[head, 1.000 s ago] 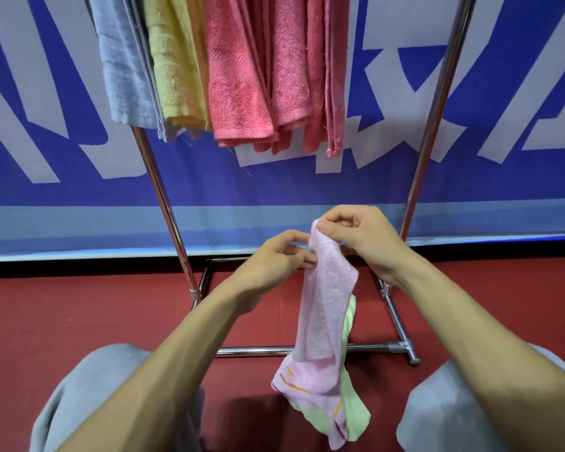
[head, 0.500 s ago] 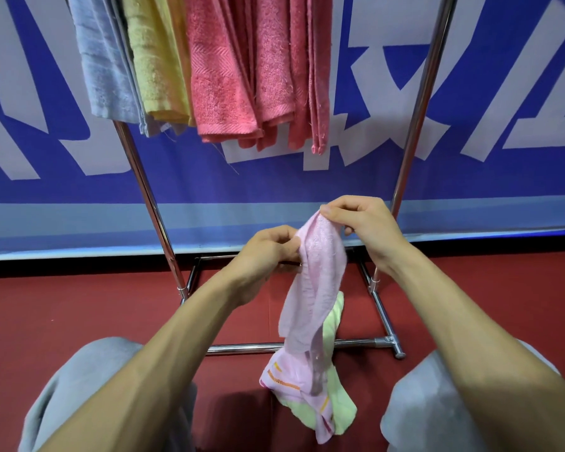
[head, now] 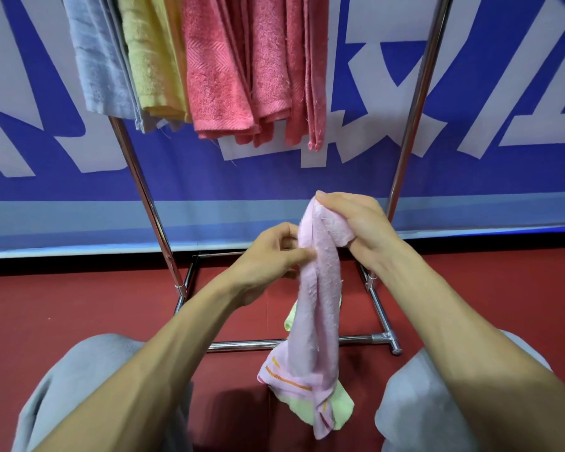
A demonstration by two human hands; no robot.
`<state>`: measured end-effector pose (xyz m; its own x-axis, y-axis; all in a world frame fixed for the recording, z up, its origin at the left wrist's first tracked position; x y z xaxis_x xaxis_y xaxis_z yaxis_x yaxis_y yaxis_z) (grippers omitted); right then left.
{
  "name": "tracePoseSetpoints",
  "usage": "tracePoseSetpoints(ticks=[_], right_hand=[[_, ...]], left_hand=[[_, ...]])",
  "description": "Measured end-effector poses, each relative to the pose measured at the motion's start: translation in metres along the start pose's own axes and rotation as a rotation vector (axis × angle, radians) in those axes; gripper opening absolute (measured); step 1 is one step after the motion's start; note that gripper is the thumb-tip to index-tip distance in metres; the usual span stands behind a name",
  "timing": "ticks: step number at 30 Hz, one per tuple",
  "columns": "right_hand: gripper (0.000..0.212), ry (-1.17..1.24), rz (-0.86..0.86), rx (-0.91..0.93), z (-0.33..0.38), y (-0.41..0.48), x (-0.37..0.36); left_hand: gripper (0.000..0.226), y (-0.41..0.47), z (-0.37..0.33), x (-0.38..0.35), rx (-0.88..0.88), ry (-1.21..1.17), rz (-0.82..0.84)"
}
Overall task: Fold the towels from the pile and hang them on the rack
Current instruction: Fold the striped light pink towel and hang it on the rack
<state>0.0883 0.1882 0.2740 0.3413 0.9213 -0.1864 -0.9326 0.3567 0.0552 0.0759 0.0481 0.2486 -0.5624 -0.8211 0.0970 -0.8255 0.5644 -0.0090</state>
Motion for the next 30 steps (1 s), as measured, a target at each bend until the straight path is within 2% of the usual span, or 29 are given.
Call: tracePoseSetpoints(ticks=[4, 6, 9, 12, 14, 17, 22, 26, 30], right_hand=[[0.011, 0.070, -0.123, -0.043, -0.001, 0.005, 0.016], [0.021, 0.103, -0.171, -0.111, -0.007, 0.005, 0.020], [0.023, 0.170, -0.179, -0.197, -0.011, 0.003, 0.020], [0.016, 0.262, -0.176, -0.220, -0.010, 0.002, 0.020], [0.014, 0.306, -0.171, -0.222, -0.009, 0.002, 0.018], [0.013, 0.372, -0.180, -0.192, -0.005, 0.002, 0.018], [0.007, 0.467, -0.234, -0.131, 0.002, 0.005, 0.028], [0.010, 0.464, -0.269, -0.164, -0.003, 0.005, 0.032], [0.014, 0.435, -0.367, -0.190, -0.005, 0.002, 0.036]], left_hand=[[0.015, 0.005, -0.001, 0.012, -0.033, 0.153, -0.050], [0.017, 0.007, 0.003, 0.015, -0.025, 0.207, -0.079], [0.018, 0.007, 0.001, 0.015, -0.026, 0.180, -0.148], [0.014, 0.006, -0.006, 0.012, -0.099, 0.209, -0.101], [0.008, 0.006, -0.009, 0.016, -0.153, 0.367, -0.121], [0.016, 0.006, -0.014, 0.026, -0.217, 0.736, -0.217], [0.026, 0.008, -0.001, 0.046, -0.072, 0.931, -0.262], [0.033, 0.008, 0.003, 0.051, 0.007, 0.887, -0.245], [0.036, 0.008, 0.015, 0.065, 0.184, 0.770, -0.254]])
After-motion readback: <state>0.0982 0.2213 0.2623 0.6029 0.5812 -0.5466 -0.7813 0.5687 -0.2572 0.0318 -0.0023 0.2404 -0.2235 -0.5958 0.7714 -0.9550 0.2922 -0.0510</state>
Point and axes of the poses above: each hand's wrist, its own y-axis towards the middle knuckle, its own x-axis out of the back of the hand, z = x × y, the point moved 6 cm from there along y, towards the middle knuckle, and after that the axes turned 4 degrees about -z, right-handed, at the moved point
